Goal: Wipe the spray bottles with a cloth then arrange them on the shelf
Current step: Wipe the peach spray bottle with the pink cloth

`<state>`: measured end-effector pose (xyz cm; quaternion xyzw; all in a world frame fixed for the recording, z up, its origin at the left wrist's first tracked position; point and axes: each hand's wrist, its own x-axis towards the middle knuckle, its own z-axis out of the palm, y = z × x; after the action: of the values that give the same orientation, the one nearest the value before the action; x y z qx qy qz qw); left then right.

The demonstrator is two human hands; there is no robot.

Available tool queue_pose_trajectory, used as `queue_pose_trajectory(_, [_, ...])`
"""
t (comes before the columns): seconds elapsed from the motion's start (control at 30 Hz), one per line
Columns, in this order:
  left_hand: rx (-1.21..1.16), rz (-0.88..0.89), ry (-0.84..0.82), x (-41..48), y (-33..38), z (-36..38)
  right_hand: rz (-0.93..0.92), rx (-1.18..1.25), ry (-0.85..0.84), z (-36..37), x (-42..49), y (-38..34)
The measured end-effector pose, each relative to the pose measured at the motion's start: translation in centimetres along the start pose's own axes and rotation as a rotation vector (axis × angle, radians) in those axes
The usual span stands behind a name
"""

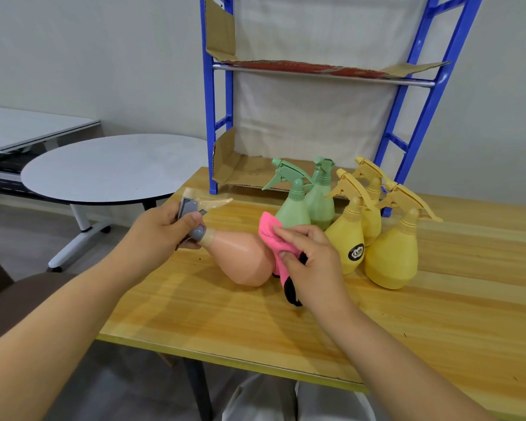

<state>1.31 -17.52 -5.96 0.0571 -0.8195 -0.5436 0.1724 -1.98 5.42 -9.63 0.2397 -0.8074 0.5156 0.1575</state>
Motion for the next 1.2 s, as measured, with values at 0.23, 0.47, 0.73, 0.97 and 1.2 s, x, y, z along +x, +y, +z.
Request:
queue_pose_trajectory(0.23, [-0.145,-0.202,-0.038,0.4,0.4,0.3,-0.033,-0.05,-0.072,0.9,-0.3,0.2])
queue_pose_trajectory(0.47, [-0.151,-0.267,-0.156,-0.2,0.7,0.0,-0.042,-0.054,-0.038,1.0,-0.8,0.1])
queue_pose_trajectory(0.73, [-0.408,-0.433,0.123,-0.9,-0.1,1.2,-0.305,-0.177,0.049,1.3,-1.8,0.0])
queue_pose_trajectory(0.97, [-0.65,-0.632,0.139,-1.2,-0.4,1.4,-0.616,-0.417,0.07,1.0,-2.7,-0.1])
queue_pose_trajectory(1.2, [-0.749,-0.708,0.119,-1.2,0.6,1.4,-0.681,-0.506,0.061,0.9,-3.3,0.8])
